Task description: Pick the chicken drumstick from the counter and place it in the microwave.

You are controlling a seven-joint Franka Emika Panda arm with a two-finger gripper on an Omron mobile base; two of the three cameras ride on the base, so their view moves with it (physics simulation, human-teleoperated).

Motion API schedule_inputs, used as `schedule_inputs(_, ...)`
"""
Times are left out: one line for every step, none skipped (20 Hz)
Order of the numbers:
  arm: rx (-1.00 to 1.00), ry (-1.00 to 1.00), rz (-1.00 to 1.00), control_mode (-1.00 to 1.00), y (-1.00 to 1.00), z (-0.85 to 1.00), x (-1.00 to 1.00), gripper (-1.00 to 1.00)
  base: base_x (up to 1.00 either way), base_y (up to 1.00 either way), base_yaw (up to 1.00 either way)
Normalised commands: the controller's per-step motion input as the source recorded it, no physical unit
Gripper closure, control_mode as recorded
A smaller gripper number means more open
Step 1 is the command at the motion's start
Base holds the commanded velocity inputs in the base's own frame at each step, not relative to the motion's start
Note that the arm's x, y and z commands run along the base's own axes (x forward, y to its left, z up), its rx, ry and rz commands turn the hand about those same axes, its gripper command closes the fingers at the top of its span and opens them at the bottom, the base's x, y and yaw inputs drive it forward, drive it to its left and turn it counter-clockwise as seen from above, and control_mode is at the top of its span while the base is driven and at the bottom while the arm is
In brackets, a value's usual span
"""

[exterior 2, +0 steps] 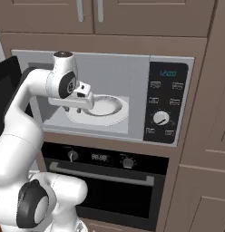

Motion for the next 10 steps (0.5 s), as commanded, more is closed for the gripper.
schedule_inputs(0.0,0.0,0.0,1.0,0.0,0.0,0.0,-1.0,0.0,0.0,0.0)
schedule_inputs(0.0,0.0,0.0,1.0,0.0,0.0,0.0,-1.0,0.0,0.0,0.0)
schedule_inputs(0.0,0.0,0.0,1.0,0.0,0.0,0.0,-1.0,-0.21,0.0,0.0)
schedule_inputs(0.0,0.0,0.0,1.0,0.0,0.0,0.0,-1.0,-0.63,-0.04,0.0)
schedule_inputs(0.0,0.0,0.0,1.0,0.0,0.0,0.0,-1.0,-0.67,-0.24,0.0)
schedule_inputs(0.0,0.0,0.0,1.0,0.0,0.0,0.0,-1.0,-0.92,-0.37,0.0)
schedule_inputs(0.0,0.0,0.0,1.0,0.0,0.0,0.0,-1.0,-1.0,-0.39,0.0)
schedule_inputs(0.0,0.0,0.0,1.0,0.0,0.0,0.0,-1.0,-1.0,-0.43,0.0)
schedule_inputs(0.0,0.0,0.0,1.0,0.0,0.0,0.0,-1.0,-1.0,-0.51,0.0)
schedule_inputs(0.0,0.0,0.0,1.0,0.0,0.0,0.0,-1.0,-1.0,-0.56,-0.01)
